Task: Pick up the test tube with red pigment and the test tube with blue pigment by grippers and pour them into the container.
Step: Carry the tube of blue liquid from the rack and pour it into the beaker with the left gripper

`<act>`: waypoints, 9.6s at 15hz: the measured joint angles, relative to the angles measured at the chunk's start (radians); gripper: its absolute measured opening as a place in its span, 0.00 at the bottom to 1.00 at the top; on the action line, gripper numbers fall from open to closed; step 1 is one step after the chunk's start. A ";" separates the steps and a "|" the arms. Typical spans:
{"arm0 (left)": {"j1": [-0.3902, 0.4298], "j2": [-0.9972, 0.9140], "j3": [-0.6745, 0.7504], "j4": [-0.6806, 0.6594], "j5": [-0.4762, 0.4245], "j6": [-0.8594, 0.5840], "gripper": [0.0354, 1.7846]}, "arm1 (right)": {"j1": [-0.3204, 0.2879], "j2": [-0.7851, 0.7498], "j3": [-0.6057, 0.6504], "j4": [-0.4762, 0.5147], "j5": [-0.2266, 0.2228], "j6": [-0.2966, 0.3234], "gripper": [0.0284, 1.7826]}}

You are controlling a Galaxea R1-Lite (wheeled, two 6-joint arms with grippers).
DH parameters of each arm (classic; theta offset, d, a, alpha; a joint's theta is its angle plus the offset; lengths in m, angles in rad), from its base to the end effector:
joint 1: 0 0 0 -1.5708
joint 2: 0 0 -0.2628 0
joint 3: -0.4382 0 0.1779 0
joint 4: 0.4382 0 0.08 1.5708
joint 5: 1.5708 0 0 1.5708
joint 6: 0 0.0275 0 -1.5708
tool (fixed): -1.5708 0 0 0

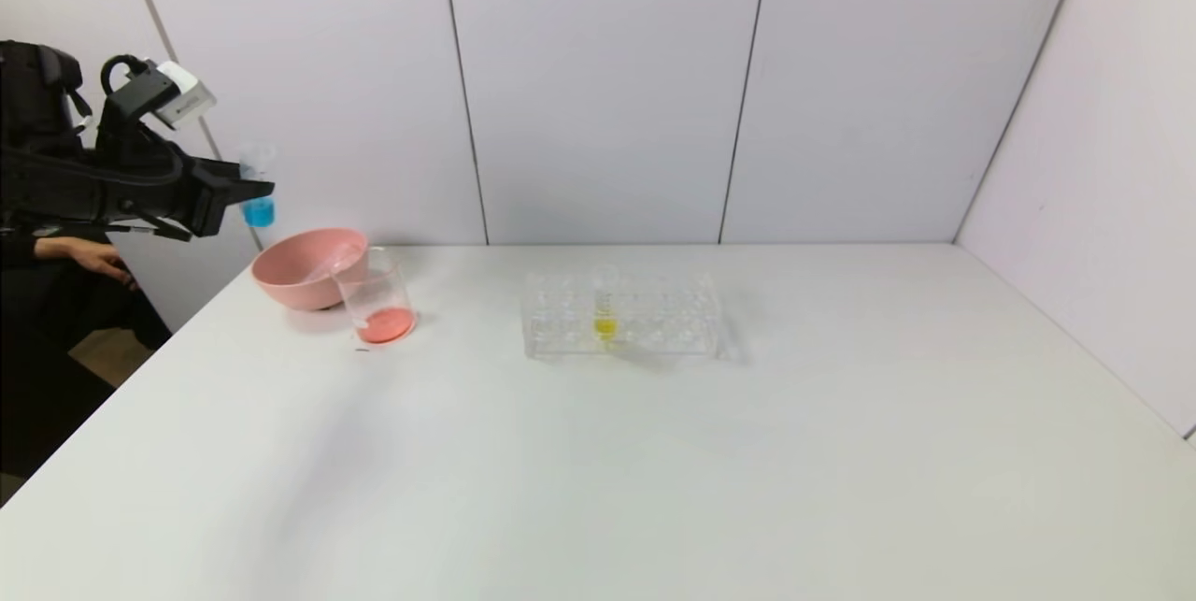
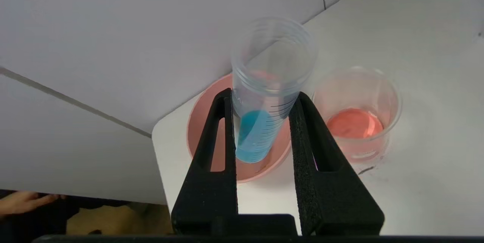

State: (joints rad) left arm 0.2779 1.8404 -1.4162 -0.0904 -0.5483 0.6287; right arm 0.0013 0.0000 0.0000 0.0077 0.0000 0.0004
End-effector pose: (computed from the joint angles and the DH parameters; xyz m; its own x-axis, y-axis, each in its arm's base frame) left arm 0.3363 0.0810 0.2219 0.9184 -0.2800 -0.2796 0.3790 0.8259 0.4175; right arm 0.0058 0.0000 0.0747 1.0000 0.0013 -0.0077 -0.0013 1.0000 0.0004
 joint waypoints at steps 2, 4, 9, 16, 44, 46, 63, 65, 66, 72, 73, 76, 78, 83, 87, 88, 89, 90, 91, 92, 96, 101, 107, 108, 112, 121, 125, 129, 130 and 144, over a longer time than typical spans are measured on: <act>0.010 0.014 -0.045 0.088 -0.013 0.096 0.23 | 0.000 0.000 0.000 0.000 0.000 0.000 1.00; 0.014 0.029 -0.079 0.144 -0.066 0.119 0.23 | 0.000 0.000 0.000 0.000 0.000 0.000 1.00; 0.034 0.091 -0.197 0.274 -0.222 0.281 0.23 | 0.000 0.000 0.000 0.000 0.000 0.000 1.00; 0.066 0.172 -0.367 0.486 -0.261 0.499 0.23 | 0.000 0.000 0.000 0.000 0.000 0.000 1.00; -0.028 0.284 -0.580 0.675 0.080 0.773 0.23 | 0.000 0.000 0.000 0.000 0.000 0.000 1.00; -0.046 0.285 -0.579 0.675 0.123 0.773 0.23 | 0.000 0.000 0.000 0.000 0.000 0.000 1.00; -0.120 0.284 -0.577 0.674 0.280 0.801 0.23 | 0.000 0.000 0.000 0.000 0.000 0.000 1.00; -0.124 0.284 -0.576 0.674 0.287 0.808 0.23 | 0.000 0.000 0.000 0.000 0.000 0.000 1.00; -0.125 0.284 -0.576 0.676 0.295 0.810 0.23 | 0.000 0.000 0.000 0.000 0.000 0.000 1.00; -0.138 0.281 -0.576 0.681 0.344 0.817 0.23 | 0.000 0.000 0.000 0.000 0.000 0.000 1.00; -0.140 0.280 -0.576 0.681 0.353 0.826 0.23 | 0.000 0.000 0.000 0.000 0.000 0.000 1.00; -0.142 0.279 -0.578 0.682 0.377 0.848 0.23 | 0.000 0.000 0.000 0.000 0.000 0.000 1.00; -0.147 0.278 -0.578 0.681 0.413 0.850 0.23 | 0.000 0.000 0.000 0.000 0.000 0.000 1.00; -0.160 0.278 -0.578 0.675 0.452 0.850 0.23 | 0.000 0.000 0.000 0.000 0.000 0.000 1.00; -0.167 0.282 -0.578 0.673 0.463 0.850 0.23 | 0.000 0.000 0.000 0.000 0.000 0.000 1.00; -0.171 0.283 -0.578 0.673 0.467 0.850 0.23 | 0.000 0.000 0.000 0.000 0.000 0.000 1.00; -0.177 0.284 -0.578 0.673 0.476 0.850 0.23 | 0.000 0.000 0.000 0.000 0.000 0.000 1.00; -0.181 0.284 -0.578 0.673 0.488 0.850 0.23 | 0.000 0.000 0.000 0.000 0.000 0.000 1.00; -0.183 0.285 -0.578 0.673 0.502 0.851 0.23 | 0.000 0.000 0.000 0.000 0.000 0.000 1.00; -0.186 0.286 -0.578 0.673 0.515 0.858 0.23 | 0.000 0.000 0.000 0.000 0.000 0.000 1.00; -0.203 0.286 -0.578 0.673 0.557 0.908 0.23 | 0.000 0.000 0.000 0.000 0.000 0.000 1.00; -0.211 0.286 -0.577 0.673 0.561 0.951 0.23 | 0.000 0.000 0.000 0.000 0.000 0.000 1.00; -0.211 0.286 -0.576 0.674 0.562 0.981 0.23 | 0.000 0.000 0.000 0.000 0.000 0.000 1.00; -0.211 0.286 -0.576 0.674 0.563 0.990 0.23 | 0.000 0.000 0.000 0.000 0.000 0.000 1.00; -0.218 0.286 -0.577 0.674 0.583 1.024 0.23 | 0.000 0.000 0.000 0.000 0.000 0.000 1.00; -0.239 0.286 -0.577 0.674 0.642 1.068 0.23 | 0.000 0.000 0.000 0.000 0.000 0.000 1.00; -0.249 0.286 -0.578 0.673 0.675 1.069 0.23 | 0.000 0.000 0.000 0.000 0.000 0.000 1.00; -0.258 0.286 -0.578 0.673 0.706 1.069 0.23 | 0.000 0.000 0.000 0.000 0.000 0.000 1.00; -0.262 0.286 -0.578 0.673 0.719 1.069 0.23 | 0.000 0.000 0.000 0.000 0.000 0.000 1.00; -0.285 0.293 -0.578 0.662 0.818 1.106 0.23 | 0.000 0.000 0.000 0.000 0.000 0.000 1.00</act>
State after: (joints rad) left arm -0.0070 2.1332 -1.9940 0.5719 0.2698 1.7347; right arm 0.0013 0.0000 0.0000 0.0077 0.0000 0.0000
